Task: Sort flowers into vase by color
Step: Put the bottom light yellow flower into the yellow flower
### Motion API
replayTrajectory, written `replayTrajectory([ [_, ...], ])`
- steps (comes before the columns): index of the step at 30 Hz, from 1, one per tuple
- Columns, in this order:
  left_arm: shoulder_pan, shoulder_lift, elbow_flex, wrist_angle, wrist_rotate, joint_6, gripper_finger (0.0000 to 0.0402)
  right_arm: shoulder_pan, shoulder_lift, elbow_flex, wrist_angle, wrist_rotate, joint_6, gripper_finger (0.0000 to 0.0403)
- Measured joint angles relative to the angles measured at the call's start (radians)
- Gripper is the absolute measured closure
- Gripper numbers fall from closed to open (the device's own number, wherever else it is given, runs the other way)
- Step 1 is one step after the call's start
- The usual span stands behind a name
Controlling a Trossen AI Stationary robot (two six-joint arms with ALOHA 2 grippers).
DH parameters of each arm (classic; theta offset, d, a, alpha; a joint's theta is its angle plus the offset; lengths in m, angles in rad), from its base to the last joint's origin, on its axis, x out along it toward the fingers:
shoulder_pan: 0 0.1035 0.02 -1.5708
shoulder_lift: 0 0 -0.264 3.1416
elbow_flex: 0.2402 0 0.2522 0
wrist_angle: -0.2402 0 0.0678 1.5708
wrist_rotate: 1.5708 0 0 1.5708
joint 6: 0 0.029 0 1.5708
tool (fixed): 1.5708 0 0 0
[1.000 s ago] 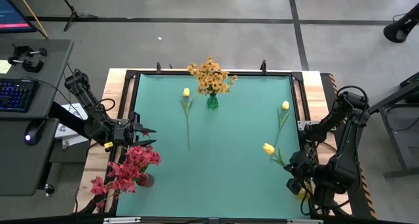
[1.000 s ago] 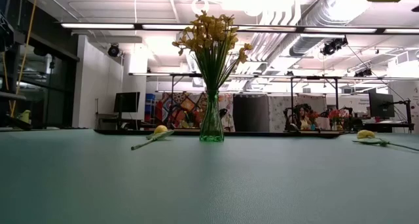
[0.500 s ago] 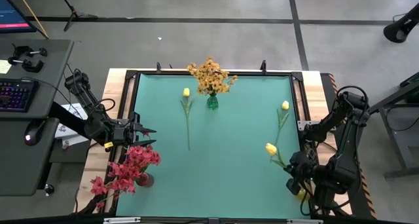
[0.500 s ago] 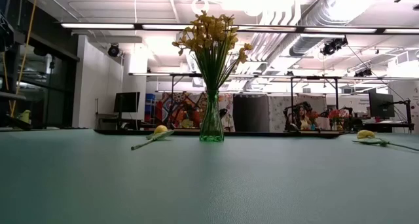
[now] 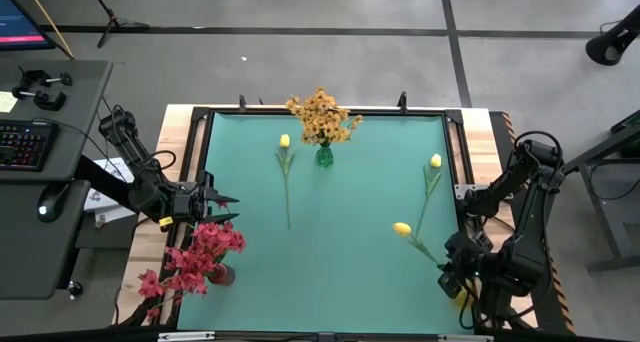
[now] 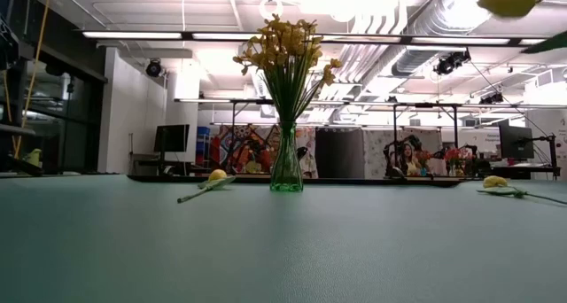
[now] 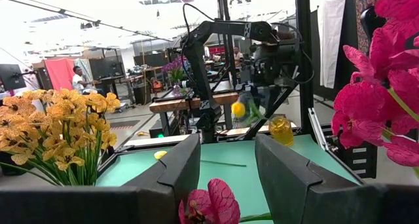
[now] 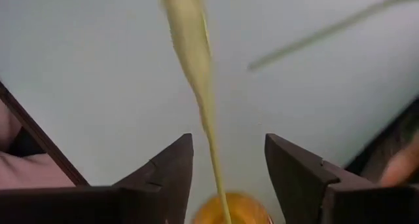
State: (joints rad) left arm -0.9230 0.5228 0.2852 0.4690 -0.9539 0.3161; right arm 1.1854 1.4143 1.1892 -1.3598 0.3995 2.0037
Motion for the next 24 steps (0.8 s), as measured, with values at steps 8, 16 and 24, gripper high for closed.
replayTrajectory([
  [8, 0.000, 0.000, 0.000, 0.000, 0.000, -0.001, 0.0266, 0.000, 0.000, 0.000, 0.005, -0.064, 0.013, 0.0215],
  [16, 0.000, 0.000, 0.000, 0.000, 0.000, -0.001, 0.0266, -0.007, 0.000, 0.000, 0.005, -0.098, 0.032, 0.0215],
  [24, 0.000, 0.000, 0.000, 0.000, 0.000, 0.000, 0.0266, -0.136, 0.001, -0.180, 0.257, -0.226, -0.037, 0.0214],
])
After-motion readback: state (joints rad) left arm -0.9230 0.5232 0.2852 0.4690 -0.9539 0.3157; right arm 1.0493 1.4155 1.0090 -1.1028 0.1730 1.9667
